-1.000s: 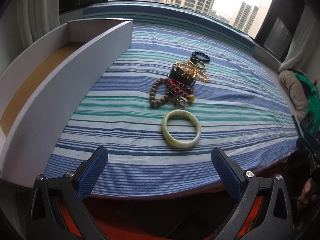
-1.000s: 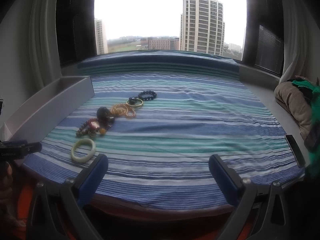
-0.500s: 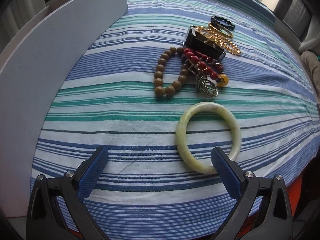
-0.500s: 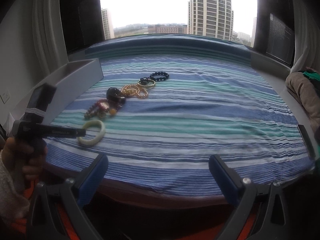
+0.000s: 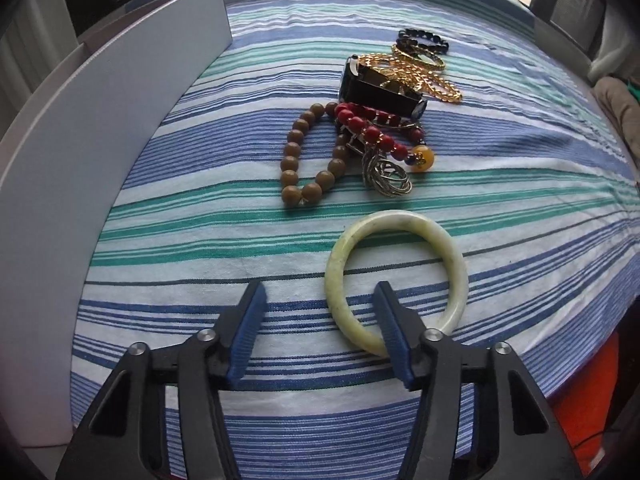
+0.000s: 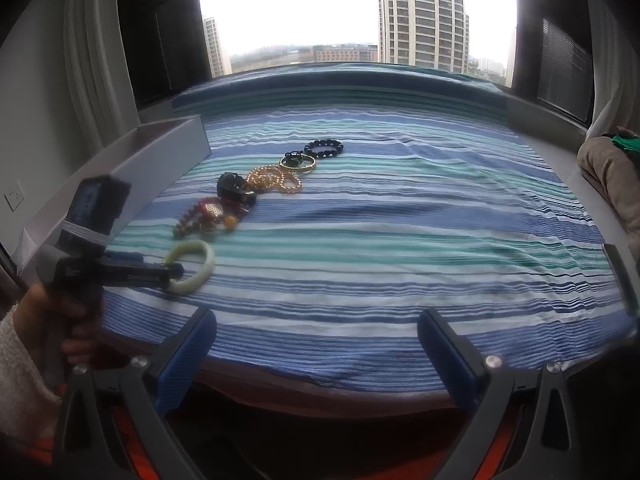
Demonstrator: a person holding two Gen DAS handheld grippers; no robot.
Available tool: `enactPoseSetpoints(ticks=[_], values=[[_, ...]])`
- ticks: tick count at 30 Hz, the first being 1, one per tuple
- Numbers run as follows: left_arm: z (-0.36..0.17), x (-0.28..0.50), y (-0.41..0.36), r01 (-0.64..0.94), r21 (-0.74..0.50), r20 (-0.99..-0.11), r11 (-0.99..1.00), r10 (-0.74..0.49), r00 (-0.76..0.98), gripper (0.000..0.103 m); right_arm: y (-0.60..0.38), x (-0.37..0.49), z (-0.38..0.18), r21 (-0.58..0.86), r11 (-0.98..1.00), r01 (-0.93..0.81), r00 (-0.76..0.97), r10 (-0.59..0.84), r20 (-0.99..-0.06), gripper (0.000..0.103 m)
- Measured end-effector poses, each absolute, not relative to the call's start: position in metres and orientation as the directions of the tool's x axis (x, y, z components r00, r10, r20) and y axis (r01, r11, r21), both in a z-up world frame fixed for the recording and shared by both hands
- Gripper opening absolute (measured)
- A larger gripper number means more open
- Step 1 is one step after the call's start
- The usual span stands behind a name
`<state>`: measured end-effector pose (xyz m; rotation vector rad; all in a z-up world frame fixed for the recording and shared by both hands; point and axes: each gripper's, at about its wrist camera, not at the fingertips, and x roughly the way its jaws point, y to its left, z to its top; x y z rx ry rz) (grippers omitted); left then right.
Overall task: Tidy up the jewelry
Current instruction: 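Grasp the pale jade bangle with the left tool while the right tool grasps the red bead bracelet, then carry the jade bangle and red bracelet into the white box and release both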
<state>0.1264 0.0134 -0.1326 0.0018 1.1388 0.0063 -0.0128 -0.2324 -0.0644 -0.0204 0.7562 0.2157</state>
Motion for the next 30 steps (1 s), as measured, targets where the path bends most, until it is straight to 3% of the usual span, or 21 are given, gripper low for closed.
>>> enactPoseSetpoints(ticks=[1, 3, 7, 12, 16, 18, 20, 23, 25, 30], values=[[-0.132, 0.128, 0.011, 0.009, 0.0, -0.907, 1.0, -0.004, 0.42, 0.013, -0.232, -0.013, -0.064, 0.058, 0.977, -0.204, 0.707, 0.188, -0.682, 0.102], [-0.131, 0.131, 0.011, 0.001, -0.005, -0.91, 1.0, -0.005, 0.414, 0.008, -0.231, -0.014, -0.062, 0.055, 0.976, -0.209, 0.713, 0.191, -0.675, 0.102], [-0.128, 0.129, 0.036, -0.05, -0.145, -0.907, 0.988, -0.113, 0.406, 0.008, -0.239, -0.015, -0.055, 0.055, 0.976, -0.212, 0.729, 0.195, -0.656, 0.102], [-0.121, 0.121, 0.062, -0.118, -0.21, -0.891, 0.971, -0.14, 0.431, 0.008, -0.252, 0.009, -0.043, 0.058, 0.962, -0.268, 0.731, 0.242, -0.637, 0.102], [-0.114, 0.115, 0.072, -0.14, -0.235, -0.879, 0.962, -0.149, 0.453, 0.009, -0.232, 0.059, -0.043, 0.112, 0.916, -0.384, 0.636, 0.351, -0.687, 0.102], [-0.113, 0.114, 0.076, -0.152, -0.236, -0.877, 0.96, -0.143, 0.459, 0.009, -0.21, 0.088, -0.052, 0.16, 0.882, -0.442, 0.554, 0.409, -0.725, 0.091], [-0.112, 0.112, 0.083, -0.169, -0.241, -0.876, 0.956, -0.139, 0.462, 0.009, -0.18, 0.115, -0.062, 0.207, 0.84, -0.501, 0.472, 0.466, -0.749, 0.064], [-0.111, 0.11, 0.091, -0.199, -0.237, -0.877, 0.951, -0.121, 0.464, 0.009, -0.127, 0.152, -0.08, 0.292, 0.772, -0.565, 0.347, 0.543, -0.765, 0.048], [-0.109, 0.107, 0.098, -0.214, -0.235, -0.877, 0.948, -0.113, 0.467, 0.009, -0.093, 0.174, -0.091, 0.335, 0.743, -0.58, 0.274, 0.565, -0.778, 0.045], [-0.109, 0.105, 0.106, -0.233, -0.241, -0.877, 0.942, -0.108, 0.468, 0.01, -0.035, 0.212, -0.118, 0.283, 0.767, -0.575, 0.227, 0.482, -0.846, 0.044]])
